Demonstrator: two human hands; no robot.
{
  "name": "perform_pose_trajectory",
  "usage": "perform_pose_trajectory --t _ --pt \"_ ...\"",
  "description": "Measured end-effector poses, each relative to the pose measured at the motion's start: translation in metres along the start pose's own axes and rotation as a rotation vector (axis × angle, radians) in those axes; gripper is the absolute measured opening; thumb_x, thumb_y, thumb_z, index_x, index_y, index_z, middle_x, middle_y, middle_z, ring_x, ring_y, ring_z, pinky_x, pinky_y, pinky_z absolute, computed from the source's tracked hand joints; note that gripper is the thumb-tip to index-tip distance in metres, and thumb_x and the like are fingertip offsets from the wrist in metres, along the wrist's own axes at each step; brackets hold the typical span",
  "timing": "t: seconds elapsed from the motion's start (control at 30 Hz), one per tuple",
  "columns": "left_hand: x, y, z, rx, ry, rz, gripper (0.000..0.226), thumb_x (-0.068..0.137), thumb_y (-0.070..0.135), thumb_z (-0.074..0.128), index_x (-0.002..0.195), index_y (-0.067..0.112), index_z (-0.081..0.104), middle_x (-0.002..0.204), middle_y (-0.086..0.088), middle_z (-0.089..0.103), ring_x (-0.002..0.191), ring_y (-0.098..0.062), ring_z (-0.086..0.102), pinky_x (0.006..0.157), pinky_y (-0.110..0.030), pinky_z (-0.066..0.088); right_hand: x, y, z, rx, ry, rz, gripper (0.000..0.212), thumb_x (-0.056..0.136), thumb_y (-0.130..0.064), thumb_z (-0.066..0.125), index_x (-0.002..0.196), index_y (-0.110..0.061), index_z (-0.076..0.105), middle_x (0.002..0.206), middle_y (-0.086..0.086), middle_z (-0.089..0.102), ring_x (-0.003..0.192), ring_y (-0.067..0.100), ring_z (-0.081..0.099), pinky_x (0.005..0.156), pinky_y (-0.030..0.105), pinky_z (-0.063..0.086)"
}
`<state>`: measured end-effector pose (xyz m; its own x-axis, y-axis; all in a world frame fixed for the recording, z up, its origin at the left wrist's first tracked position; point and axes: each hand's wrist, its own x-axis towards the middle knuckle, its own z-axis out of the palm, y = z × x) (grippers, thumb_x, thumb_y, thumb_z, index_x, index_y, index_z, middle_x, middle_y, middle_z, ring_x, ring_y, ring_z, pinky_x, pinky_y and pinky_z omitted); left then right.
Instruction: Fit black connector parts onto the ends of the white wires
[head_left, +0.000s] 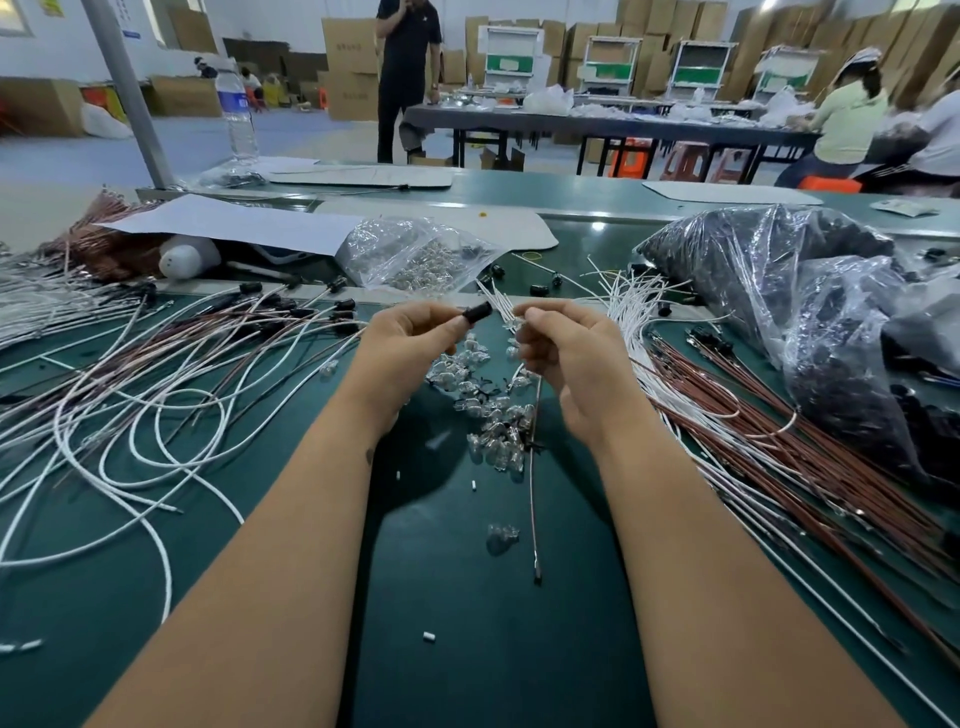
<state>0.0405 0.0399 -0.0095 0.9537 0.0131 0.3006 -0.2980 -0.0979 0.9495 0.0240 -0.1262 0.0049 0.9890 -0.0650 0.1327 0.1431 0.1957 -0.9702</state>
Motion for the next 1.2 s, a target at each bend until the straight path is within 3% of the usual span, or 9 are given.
perform_pose_trajectory --t 0.1,0.23,0.63,0.9,1.1,1.2 --pt "-0.001 0.001 0.001 0.023 -0.017 0.015 0.011 0.089 0.009 0.065 0.083 0.016 0.07 0.052 0.014 0.059 0.047 0.005 0.048 0.05 -0.005 0.036 0.0 0.0 0.0 0.127 -0.022 0.025 0.007 0.091 -0.003 0.059 0.089 -0.003 0.066 0.061 0.003 0.059 0.053 0.011 0.051 0.049 0.019 0.044" --pt "-0.002 0.001 0.002 0.051 -0.043 0.026 0.012 0.089 0.008 0.065 0.082 0.017 0.07 0.052 0.014 0.06 0.047 0.006 0.049 0.05 -0.005 0.036 0.0 0.0 0.0 0.112 -0.008 0.013 0.008 0.091 -0.007 0.063 0.084 -0.005 0.064 0.059 0.003 0.059 0.049 0.01 0.048 0.045 0.018 0.043" --pt "-0.004 0.004 0.004 0.077 -0.06 0.026 0.014 0.087 0.006 0.066 0.081 0.017 0.071 0.052 0.013 0.06 0.047 0.004 0.048 0.05 -0.005 0.036 0.004 0.004 -0.001 0.01 0.007 -0.029 0.003 0.088 -0.005 0.067 0.085 -0.005 0.065 0.062 0.005 0.062 0.05 0.014 0.052 0.047 0.02 0.044" --pt "-0.002 0.001 0.004 0.118 -0.066 0.022 0.014 0.087 0.009 0.068 0.079 0.021 0.072 0.059 0.01 0.064 0.06 -0.004 0.055 0.063 -0.013 0.044 0.007 0.009 0.001 -0.093 -0.012 -0.04 0.009 0.087 -0.004 0.066 0.079 -0.007 0.064 0.059 0.002 0.061 0.047 0.009 0.051 0.046 0.02 0.042" --pt "-0.004 0.001 0.004 0.127 -0.042 0.062 0.016 0.086 0.006 0.069 0.078 0.02 0.071 0.061 0.009 0.069 0.055 -0.003 0.053 0.058 -0.014 0.043 0.007 0.015 0.002 -0.074 -0.023 -0.004 0.011 0.09 -0.004 0.063 0.08 -0.004 0.064 0.065 0.007 0.063 0.054 0.012 0.056 0.05 0.021 0.048" --pt "-0.005 -0.001 0.004 0.126 -0.029 0.066 0.016 0.085 0.006 0.069 0.078 0.019 0.071 0.061 0.009 0.07 0.06 -0.002 0.06 0.066 -0.012 0.048 0.005 0.019 0.005 -0.046 -0.009 0.008 0.012 0.092 -0.002 0.061 0.08 -0.003 0.061 0.065 0.009 0.061 0.05 0.01 0.055 0.049 0.019 0.048"
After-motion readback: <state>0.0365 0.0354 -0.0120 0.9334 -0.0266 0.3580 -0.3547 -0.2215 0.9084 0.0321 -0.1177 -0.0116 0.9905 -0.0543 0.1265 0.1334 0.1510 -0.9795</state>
